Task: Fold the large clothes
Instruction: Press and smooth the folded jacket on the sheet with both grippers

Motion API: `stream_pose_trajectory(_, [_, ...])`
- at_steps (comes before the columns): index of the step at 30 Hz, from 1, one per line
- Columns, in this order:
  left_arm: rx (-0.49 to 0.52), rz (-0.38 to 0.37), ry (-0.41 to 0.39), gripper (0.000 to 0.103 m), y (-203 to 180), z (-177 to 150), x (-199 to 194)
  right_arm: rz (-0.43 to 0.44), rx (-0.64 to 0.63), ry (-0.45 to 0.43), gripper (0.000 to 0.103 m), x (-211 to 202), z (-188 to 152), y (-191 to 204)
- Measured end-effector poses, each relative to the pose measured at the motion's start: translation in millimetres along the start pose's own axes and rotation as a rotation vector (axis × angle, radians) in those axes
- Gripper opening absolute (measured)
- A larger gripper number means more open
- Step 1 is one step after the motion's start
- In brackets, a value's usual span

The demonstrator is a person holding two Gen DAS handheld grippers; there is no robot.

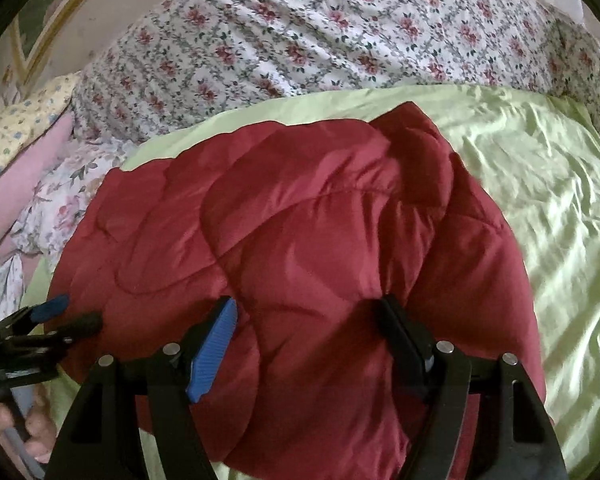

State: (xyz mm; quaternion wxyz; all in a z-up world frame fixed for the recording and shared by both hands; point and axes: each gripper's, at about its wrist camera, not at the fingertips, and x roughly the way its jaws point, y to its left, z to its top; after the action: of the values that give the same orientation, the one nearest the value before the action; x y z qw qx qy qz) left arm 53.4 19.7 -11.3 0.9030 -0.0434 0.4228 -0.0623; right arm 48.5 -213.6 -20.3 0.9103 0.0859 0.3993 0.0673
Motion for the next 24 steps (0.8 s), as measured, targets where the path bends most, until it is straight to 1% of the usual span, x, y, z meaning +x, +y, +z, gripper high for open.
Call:
stream_pose_trajectory(4, [-0.037, 0.002, -0.053, 0.101, 15.1, 6.4, -18.5, 0.007, 0.008, -0.002, 0.074, 0.4, 0.4, -2.9])
stream_pose_trajectory(7, [-0.062, 0.005, -0.06, 0.101, 25.4, 11.0, -18.5, 0.005, 0.009, -0.003, 0.075, 1.5, 0.7, -2.9])
stream_pose_trajectory(9, [-0.067, 0.011, -0.037, 0.101, 30.5, 12.6, -10.2, 0.005, 0.01, -0.003, 0.075, 1.3, 0.5, -3.2])
stream_pose_trajectory(11, [-0.063, 0.041, 0.016, 0.1, 31.8, 11.2, 3.5, 0.001, 0.015, -0.001, 0.075, 0.7, 1.4, -2.9])
stream_pose_trajectory(14, [-0.047, 0.052, 0.014, 0.099, 27.3, 10.9, 5.7, 0.001, 0.019, -0.014, 0.075, -11.7, 5.5, 2.8])
stream_pose_trajectory(17, [-0.016, 0.034, 0.004, 0.099, 13.2, 14.2, 2.9, 0.051, -0.018, -0.036, 0.075, -26.1, 10.2, 20.0])
stream_pose_trajectory(19, [0.022, 0.068, 0.017, 0.099, 2.1, 17.7, 8.8, 0.064, -0.06, -0.015, 0.075, -24.2, 12.0, 32.2])
stream_pose_trajectory(20, [0.053, 0.11, 0.034, 0.1, -5.9, 20.1, 16.7, 0.058, -0.088, 0.007, 0.075, -18.0, 13.1, 39.1])
stream_pose_trajectory(22, [0.084, 0.137, 0.055, 0.1, -12.8, 22.4, 31.5, 0.023, -0.124, 0.045, 0.075, -1.6, 14.5, 44.2])
stream_pose_trajectory(23, [0.088, 0.149, 0.055, 0.103, -13.1, 22.5, 36.2, 0.002, -0.133, 0.059, 0.075, 8.5, 15.7, 42.9])
stream_pose_trajectory(24, [0.086, 0.158, 0.059, 0.103, -12.0, 23.2, 43.7, -0.005, -0.129, 0.065, 0.075, 15.9, 16.3, 40.5])
